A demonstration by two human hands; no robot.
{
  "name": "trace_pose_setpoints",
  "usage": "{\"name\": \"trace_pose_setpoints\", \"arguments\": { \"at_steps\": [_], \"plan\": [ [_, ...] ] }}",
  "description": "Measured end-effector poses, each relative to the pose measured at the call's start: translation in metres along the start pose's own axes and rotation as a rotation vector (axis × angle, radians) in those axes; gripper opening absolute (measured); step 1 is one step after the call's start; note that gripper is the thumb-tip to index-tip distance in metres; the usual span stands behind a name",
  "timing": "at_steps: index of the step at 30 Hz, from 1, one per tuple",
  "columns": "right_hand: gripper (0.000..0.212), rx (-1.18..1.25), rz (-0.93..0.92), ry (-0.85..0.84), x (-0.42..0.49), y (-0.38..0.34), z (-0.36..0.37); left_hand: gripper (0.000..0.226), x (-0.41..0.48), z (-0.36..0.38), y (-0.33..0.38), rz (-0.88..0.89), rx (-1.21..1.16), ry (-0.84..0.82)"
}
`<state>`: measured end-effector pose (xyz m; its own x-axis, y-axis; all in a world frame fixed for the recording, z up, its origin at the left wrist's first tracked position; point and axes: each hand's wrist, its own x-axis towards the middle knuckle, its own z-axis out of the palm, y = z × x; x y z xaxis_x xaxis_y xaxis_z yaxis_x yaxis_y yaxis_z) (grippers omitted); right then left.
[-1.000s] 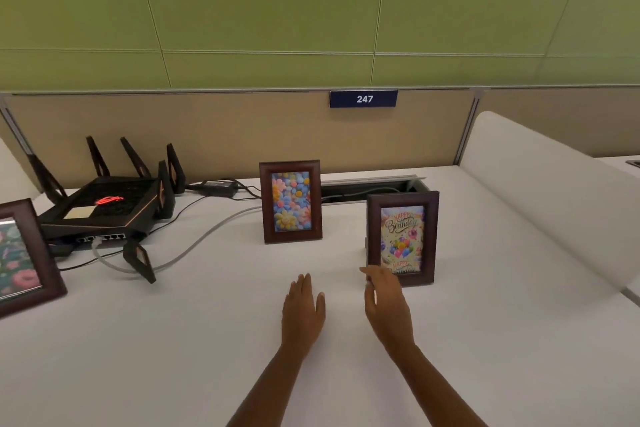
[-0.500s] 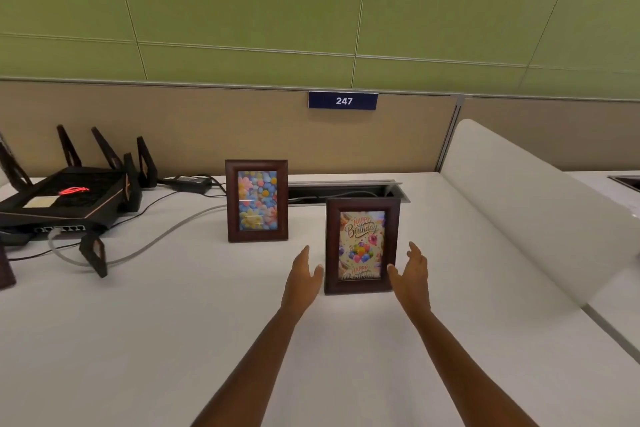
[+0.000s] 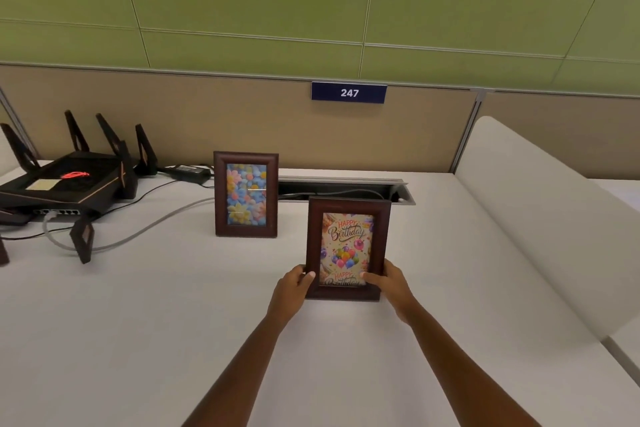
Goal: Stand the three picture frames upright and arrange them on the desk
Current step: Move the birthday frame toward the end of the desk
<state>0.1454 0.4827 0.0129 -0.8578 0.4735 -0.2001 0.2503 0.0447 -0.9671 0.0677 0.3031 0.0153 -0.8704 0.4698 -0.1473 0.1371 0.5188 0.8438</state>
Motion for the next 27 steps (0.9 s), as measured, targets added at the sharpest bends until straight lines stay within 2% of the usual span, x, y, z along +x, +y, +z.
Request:
{"name": "trace_pose_setpoints", "arguments": {
  "at_steps": [5, 12, 19, 27],
  "plan": [
    [0.025, 0.169, 0.038, -0.083, 0.012, 0.001, -0.002, 0.035, 0.002, 0.000, -0.001, -0.003, -0.041, -0.002],
    [0.035, 0.262, 0.045, -0.179, 0.027, -0.005, -0.009, 0.033, 0.008, 0.003, 0.002, -0.019, -0.006, 0.047],
    [0.034, 0.258, -0.024, -0.153, 0.040, -0.015, -0.038, 0.032, 0.029, 0.018, 0.027, 0.003, 0.024, 0.053],
    [0.038, 0.233, -0.051, -0.069, 0.057, -0.018, -0.107, 0.030, 0.062, 0.067, 0.074, 0.082, 0.037, -0.001]
  ]
}}
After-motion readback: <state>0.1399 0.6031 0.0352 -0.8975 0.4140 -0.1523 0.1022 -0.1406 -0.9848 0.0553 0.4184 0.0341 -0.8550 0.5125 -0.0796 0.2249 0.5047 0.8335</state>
